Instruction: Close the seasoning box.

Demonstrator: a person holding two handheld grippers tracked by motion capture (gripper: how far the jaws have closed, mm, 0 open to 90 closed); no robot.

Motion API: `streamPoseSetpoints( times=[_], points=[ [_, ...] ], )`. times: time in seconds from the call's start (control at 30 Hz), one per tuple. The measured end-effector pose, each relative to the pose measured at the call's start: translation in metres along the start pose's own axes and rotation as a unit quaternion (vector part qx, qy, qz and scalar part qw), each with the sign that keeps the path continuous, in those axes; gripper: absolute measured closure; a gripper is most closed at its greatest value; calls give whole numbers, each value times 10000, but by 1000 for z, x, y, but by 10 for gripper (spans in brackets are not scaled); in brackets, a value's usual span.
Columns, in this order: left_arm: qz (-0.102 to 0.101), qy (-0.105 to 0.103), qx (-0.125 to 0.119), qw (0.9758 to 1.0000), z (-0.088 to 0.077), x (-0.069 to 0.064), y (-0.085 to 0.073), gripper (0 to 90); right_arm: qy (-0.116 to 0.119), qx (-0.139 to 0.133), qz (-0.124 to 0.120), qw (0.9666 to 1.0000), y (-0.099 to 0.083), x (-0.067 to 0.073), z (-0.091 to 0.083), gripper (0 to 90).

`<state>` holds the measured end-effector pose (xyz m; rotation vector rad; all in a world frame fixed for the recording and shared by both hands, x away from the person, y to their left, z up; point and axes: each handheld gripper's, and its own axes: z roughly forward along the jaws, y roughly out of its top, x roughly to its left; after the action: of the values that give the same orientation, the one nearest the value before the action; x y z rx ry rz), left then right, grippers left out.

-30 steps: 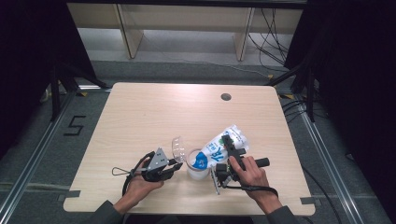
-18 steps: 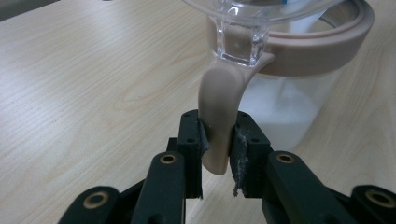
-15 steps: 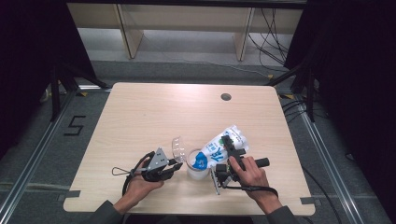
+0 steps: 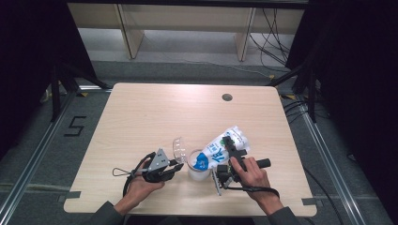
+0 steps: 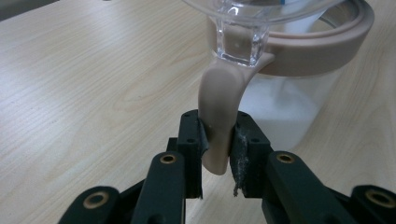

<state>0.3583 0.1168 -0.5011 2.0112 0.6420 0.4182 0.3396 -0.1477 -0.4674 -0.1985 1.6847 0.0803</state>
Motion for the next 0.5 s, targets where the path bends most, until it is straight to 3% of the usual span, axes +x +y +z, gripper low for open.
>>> streamPoseSetpoints(
  times=[0.5],
  points=[
    [36, 28, 20, 10000, 0, 0, 0, 747, 14, -5, 11, 10000, 0, 0, 0, 680]
  ],
)
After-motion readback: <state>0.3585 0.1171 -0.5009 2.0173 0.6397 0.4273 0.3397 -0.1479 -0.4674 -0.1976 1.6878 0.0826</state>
